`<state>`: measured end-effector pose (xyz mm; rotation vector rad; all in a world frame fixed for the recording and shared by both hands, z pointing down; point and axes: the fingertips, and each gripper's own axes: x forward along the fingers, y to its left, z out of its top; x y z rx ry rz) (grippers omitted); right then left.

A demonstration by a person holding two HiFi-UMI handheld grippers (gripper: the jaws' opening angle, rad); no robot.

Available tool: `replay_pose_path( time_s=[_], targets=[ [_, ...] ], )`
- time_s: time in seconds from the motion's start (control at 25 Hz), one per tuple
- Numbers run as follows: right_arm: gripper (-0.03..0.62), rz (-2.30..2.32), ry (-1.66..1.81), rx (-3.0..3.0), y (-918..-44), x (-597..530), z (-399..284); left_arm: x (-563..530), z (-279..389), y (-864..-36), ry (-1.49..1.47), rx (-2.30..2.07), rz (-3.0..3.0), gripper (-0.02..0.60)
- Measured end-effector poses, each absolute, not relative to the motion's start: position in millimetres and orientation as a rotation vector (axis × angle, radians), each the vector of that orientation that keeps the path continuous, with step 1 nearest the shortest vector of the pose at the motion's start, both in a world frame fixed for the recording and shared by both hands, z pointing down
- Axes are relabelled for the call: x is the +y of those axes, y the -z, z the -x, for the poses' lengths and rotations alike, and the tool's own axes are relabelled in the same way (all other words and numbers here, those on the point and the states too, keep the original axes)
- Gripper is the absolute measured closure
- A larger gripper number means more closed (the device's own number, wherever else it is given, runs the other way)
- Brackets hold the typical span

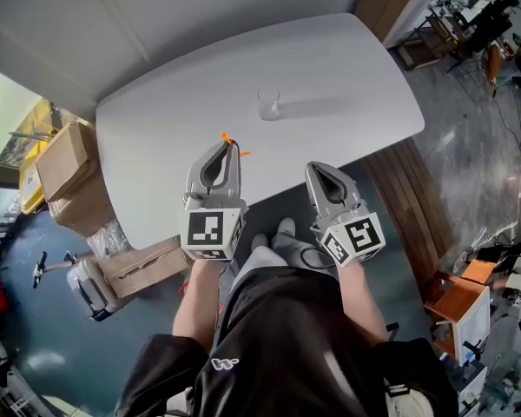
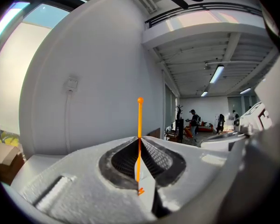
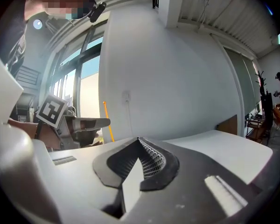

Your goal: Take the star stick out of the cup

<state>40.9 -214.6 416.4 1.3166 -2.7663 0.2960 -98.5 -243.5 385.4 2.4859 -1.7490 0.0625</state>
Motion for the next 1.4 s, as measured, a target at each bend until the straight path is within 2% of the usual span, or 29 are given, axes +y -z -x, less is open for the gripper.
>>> replay_pose_path(
  time_s=[0.36, 1.4],
  targets=[
    [0.589, -1.298, -0.310, -2.771, -416.8, -205.9, -19.5, -207.7, 126.2, -407.7, -0.061, -1.767, -2.329, 0.565],
    [0.588, -1.288, -0.286, -2.781, -415.1, -194.5, -14.7, -185.4, 99.1, -401.3, -0.058, -1.655, -2.444, 0.565]
  ],
)
